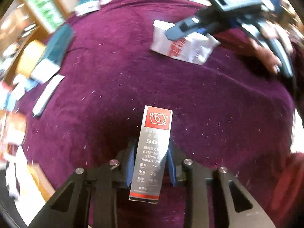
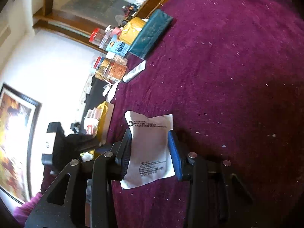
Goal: Organize soft objects
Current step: 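Carry red-and-white box with left to tray while right carries white sachet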
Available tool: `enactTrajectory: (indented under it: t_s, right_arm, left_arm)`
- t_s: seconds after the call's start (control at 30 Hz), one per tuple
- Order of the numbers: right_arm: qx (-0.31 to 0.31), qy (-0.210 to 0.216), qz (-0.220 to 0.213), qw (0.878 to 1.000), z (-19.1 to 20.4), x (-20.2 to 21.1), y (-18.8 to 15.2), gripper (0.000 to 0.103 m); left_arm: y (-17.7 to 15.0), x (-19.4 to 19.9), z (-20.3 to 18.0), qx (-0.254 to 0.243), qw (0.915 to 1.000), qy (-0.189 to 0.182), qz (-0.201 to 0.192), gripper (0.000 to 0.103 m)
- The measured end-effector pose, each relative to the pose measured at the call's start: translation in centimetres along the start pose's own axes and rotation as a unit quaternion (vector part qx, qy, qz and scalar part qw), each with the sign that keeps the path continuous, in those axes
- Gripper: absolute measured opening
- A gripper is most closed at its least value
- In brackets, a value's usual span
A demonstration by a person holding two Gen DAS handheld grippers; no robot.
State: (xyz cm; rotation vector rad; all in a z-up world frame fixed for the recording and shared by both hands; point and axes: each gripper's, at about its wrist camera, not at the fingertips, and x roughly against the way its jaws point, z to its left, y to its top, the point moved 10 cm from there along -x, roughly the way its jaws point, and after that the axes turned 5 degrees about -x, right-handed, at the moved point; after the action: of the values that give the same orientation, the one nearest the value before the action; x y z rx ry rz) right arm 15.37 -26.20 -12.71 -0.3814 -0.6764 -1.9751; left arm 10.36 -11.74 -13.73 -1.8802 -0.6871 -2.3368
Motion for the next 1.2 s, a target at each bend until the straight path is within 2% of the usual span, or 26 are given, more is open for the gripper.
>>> enactTrajectory:
  t_s: [0.03, 0.1, 0.13, 0.17, 0.2, 0.3, 0.4, 0.47, 0.53, 0.57, 0.6, 0.63, 0.67, 0.7, 0.77, 0.83, 0.93, 0.97, 1.03, 1.1, 1.17, 1.2]
  right_arm:
    - [0.028, -0.014, 0.000, 1.000, 0.7, -0.4, -0.3, 0.035]
    - [0.032, -0.023, 0.006, 0.999, 1.1, -1.1, -0.7, 0.036]
    - [0.016, -0.021, 0.007, 1.000, 1.0, -1.3, -0.7, 0.036]
    - [0.001, -0.017, 0.003, 1.000, 0.8, -1.2, -0.6, 0.036]
    - [-0.017, -0.009, -0.002, 1.000, 0.5, -1.0, -0.4, 0.036]
    - [-0.079, 0.041, -0.004, 0.996, -0.1, -0.5, -0.8, 0.033]
    - [-0.116, 0.094, -0.007, 0.989, 0.6, -0.3, -1.4, 0.032]
    - [-0.139, 0.137, -0.007, 0.981, 1.8, -0.4, -1.8, 0.032]
    - [-0.144, 0.155, -0.002, 0.977, 3.3, -1.0, -2.1, 0.032]
    - [-0.142, 0.142, 0.002, 0.980, 3.9, -1.7, -2.4, 0.032]
    - [-0.130, 0.112, 0.006, 0.985, 4.0, -2.5, -2.6, 0.032]
    - [-0.106, 0.060, 0.007, 0.992, 3.9, -3.4, -2.9, 0.032]
    - [-0.054, -0.044, -0.003, 0.998, 3.2, -4.4, -3.1, 0.032]
    - [-0.021, -0.083, -0.012, 0.996, 3.2, -4.7, -3.1, 0.025]
    - [0.018, -0.103, -0.008, 0.994, 4.1, -4.9, -3.6, 0.025]
    - [0.042, -0.126, 0.004, 0.991, 4.8, -4.6, -4.2, 0.030]
    - [0.112, -0.210, 0.037, 0.970, 5.3, -3.6, -6.0, 0.057]
    - [0.124, -0.223, 0.056, 0.965, 5.3, -3.5, -6.7, 0.069]
    - [0.148, -0.219, 0.103, 0.959, 5.5, -3.5, -8.6, 0.073]
    - [0.181, -0.233, 0.126, 0.947, 5.6, -3.6, -9.3, 0.080]
    - [0.220, -0.254, 0.150, 0.930, 5.8, -4.3, -10.0, 0.084]
    - [0.244, -0.273, 0.164, 0.916, 5.8, -4.6, -10.6, 0.087]
  left_arm:
    - [-0.1, 0.1, 0.0, 0.027, 0.9995, 0.015, 0.001, 0.030]
    - [-0.4, 0.2, 0.1, 0.094, 0.9954, 0.018, 0.003, 0.029]
    - [-0.5, 0.3, 0.0, 0.129, 0.9917, 0.004, -0.003, 0.029]
    - [-0.4, 0.5, -0.5, 0.166, 0.9856, -0.026, -0.019, 0.029]
    - [-0.4, 0.8, -0.8, 0.183, 0.9819, -0.039, -0.028, 0.029]
    - [-0.6, 1.5, -2.0, 0.227, 0.9696, -0.067, -0.061, 0.029]
    - [-1.8, 2.4, -2.4, 0.276, 0.9504, -0.104, -0.098, 0.029]
    - [-2.3, 4.1, -2.5, 0.293, 0.9420, -0.106, -0.124, 0.029]
    - [-3.7, 5.9, -1.7, 0.317, 0.9319, -0.096, -0.149, 0.029]
    - [-4.6, 6.6, -1.2, 0.328, 0.9284, -0.083, -0.154, 0.029]
    - [-5.9, 7.4, -0.5, 0.342, 0.9242, -0.064, -0.157, 0.029]
    - [-7.2, 8.0, 0.0, 0.357, 0.9187, -0.055, -0.160, 0.029]
    - [-8.5, 8.7, 0.2, 0.368, 0.9138, -0.052, -0.163, 0.029]
    - [-9.2, 9.1, 0.5, 0.371, 0.9127, -0.048, -0.165, 0.029]
    - [-10.2, 10.0, 0.6, 0.367, 0.9147, -0.022, -0.167, 0.029]
    - [-10.1, 10.2, 0.4, 0.355, 0.9189, -0.017, -0.172, 0.029]
    - [-9.6, 10.1, -0.4, 0.341, 0.9220, -0.025, -0.181, 0.030]
    - [-9.4, 10.0, -0.5, 0.340, 0.9212, -0.032, -0.186, 0.030]
    - [-9.6, 9.8, -0.4, 0.344, 0.9183, -0.043, -0.192, 0.030]
    - [-9.8, 9.5, -0.8, 0.345, 0.9183, -0.049, -0.189, 0.030]
    - [-10.3, 9.6, -1.1, 0.349, 0.9160, -0.056, -0.190, 0.030]
    - [-10.4, 9.7, -1.3, 0.351, 0.9150, -0.058, -0.191, 0.030]
